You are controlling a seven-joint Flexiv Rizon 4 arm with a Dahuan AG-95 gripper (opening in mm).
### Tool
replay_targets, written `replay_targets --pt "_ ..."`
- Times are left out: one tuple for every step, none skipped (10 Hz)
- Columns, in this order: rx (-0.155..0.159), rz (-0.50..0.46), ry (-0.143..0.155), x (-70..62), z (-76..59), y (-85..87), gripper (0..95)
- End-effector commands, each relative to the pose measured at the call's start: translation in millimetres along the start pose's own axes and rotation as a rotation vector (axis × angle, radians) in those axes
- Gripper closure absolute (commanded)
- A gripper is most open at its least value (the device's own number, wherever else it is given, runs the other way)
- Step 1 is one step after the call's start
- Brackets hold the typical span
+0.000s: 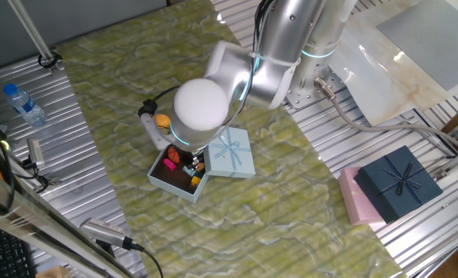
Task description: Take everything out of the gift box
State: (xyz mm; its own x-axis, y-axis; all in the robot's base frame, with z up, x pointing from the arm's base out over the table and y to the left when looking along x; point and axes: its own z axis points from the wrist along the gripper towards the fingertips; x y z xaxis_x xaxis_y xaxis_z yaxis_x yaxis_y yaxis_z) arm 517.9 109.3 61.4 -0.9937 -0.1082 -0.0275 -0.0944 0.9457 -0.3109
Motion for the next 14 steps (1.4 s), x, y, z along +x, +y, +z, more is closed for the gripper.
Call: replay_targets --pt "0.031 -0.008 0.005 0.1 2.1 -0.4 38.0" --pt "0.029 -0.007 0.003 0.1 2.2 -0.4 38.0" --pt "0.028 -0.008 0.002 0.2 2.5 -0.6 38.0" --pt "0.024 -0.006 0.000 0.2 3.3 -1.2 38.0" --pt "0.024 -0.006 -0.003 0.0 4.9 -2.2 38.0" --pt "0.026 -0.007 -0.006 -1.1 6.9 -3.4 38.0" --pt "0.026 -0.006 -0.007 -1.9 7.7 -3.8 38.0" --pt "0.026 -0.007 -0.008 -2.3 8.7 -4.4 38.0" --pt "0.025 -0.009 -0.009 -2.2 9.9 -5.1 38.0" --pt "0.025 -0.009 -0.011 -2.1 10.7 -5.6 38.0" --pt "0.025 -0.009 -0.012 -2.4 11.1 -5.8 38.0" --pt "0.025 -0.008 -0.013 -2.8 11.8 -6.1 38.0" --pt "0.027 -0.008 -0.015 -3.6 12.6 -6.6 38.0" --pt "0.033 -0.009 -0.019 -4.3 13.4 -6.9 38.0"
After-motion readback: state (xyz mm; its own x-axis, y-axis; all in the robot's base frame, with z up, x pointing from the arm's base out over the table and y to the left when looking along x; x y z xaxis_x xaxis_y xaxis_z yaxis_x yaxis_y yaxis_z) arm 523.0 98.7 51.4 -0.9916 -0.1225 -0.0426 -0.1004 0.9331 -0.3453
